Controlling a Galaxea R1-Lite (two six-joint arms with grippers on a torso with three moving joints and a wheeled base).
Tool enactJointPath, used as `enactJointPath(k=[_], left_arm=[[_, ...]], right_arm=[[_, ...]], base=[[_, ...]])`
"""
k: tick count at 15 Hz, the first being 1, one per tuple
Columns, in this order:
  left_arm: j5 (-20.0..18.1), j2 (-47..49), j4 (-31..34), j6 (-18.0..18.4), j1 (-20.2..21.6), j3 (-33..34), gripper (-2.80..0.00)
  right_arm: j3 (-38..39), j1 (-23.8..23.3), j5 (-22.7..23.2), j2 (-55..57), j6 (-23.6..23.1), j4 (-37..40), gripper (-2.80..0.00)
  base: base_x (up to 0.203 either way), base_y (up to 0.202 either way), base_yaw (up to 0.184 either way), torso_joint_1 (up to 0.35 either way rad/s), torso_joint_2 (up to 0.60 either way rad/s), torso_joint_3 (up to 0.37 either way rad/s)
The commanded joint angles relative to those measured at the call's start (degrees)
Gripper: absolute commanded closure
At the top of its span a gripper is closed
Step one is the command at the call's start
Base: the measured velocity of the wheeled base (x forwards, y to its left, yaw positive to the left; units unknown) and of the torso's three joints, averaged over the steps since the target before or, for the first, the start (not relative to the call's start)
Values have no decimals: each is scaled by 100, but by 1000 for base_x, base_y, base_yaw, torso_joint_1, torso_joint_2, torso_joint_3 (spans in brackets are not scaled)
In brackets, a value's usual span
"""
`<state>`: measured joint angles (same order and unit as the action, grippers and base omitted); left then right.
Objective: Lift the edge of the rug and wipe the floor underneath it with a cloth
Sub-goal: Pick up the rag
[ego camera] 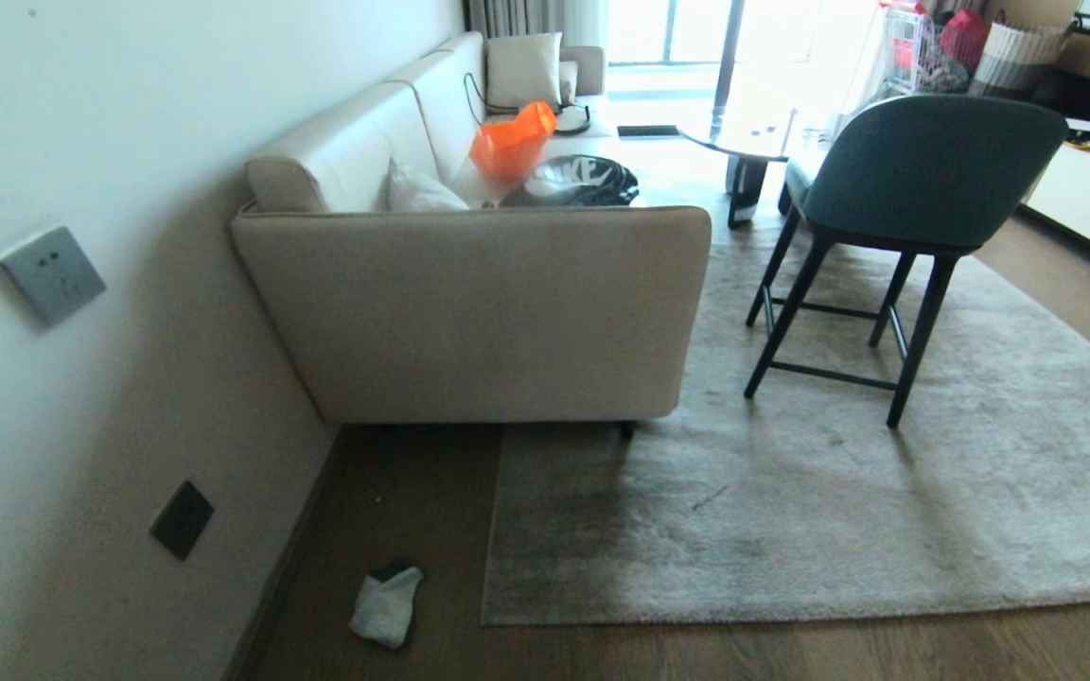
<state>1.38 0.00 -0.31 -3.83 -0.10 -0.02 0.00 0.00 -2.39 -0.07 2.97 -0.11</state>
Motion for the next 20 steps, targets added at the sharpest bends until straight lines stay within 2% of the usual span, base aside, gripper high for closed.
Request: enactJointPath(k=[1,16,20], left_arm=[[3,0,1,-4,1,-3,0],[3,0,-4,-4,1,2,0],[3,0,-3,-12,1,2,0]], right_arm=[[0,0,2,7,1,2,0],[0,0,2,7,1,2,0],[0,0,2,7,1,2,0]], base=[[0,0,0,0,0,0],[0,0,0,0,0,0],[0,0,0,4,1,-136]])
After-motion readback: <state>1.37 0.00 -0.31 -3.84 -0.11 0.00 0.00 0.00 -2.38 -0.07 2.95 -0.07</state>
